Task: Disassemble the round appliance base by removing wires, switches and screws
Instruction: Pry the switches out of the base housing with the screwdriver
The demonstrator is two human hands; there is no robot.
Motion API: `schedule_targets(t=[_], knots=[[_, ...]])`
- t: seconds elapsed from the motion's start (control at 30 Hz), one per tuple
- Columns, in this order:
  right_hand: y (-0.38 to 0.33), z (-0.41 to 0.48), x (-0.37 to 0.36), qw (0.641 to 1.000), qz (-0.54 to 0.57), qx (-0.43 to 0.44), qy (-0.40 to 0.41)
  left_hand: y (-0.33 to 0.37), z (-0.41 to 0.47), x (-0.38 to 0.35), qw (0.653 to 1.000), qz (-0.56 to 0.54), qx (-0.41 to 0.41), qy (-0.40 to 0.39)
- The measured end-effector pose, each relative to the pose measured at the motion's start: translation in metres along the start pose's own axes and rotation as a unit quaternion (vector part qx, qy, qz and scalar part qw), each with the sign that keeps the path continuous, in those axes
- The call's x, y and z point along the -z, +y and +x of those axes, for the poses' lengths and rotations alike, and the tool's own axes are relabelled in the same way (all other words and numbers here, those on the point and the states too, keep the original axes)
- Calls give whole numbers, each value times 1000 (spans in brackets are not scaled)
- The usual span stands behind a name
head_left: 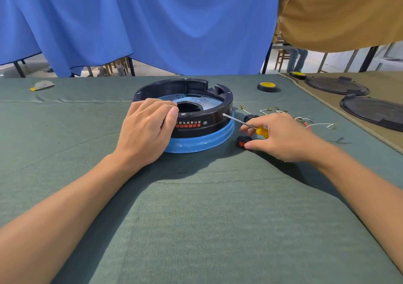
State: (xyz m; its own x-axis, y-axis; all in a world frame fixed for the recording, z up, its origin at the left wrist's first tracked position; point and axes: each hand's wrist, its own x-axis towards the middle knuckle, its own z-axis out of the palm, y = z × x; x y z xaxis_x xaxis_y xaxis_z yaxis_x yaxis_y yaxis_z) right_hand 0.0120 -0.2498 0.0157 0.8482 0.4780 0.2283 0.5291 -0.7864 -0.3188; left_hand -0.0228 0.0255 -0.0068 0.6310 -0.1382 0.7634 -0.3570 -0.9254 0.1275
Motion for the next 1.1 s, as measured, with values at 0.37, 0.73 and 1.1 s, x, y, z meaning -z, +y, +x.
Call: schedule_targets(t=[0.37,0.73,1.1], knots=[[4,10,-18,990,-2,-80,116,-2,-1,-2,1000,1,-9,8],[2,-1,6,974,79,-77,198,-7,7,-2,927,-181,328,27],[-11,-1,8,973,117,-48,192,-46,13,17,809,-416,415,8]])
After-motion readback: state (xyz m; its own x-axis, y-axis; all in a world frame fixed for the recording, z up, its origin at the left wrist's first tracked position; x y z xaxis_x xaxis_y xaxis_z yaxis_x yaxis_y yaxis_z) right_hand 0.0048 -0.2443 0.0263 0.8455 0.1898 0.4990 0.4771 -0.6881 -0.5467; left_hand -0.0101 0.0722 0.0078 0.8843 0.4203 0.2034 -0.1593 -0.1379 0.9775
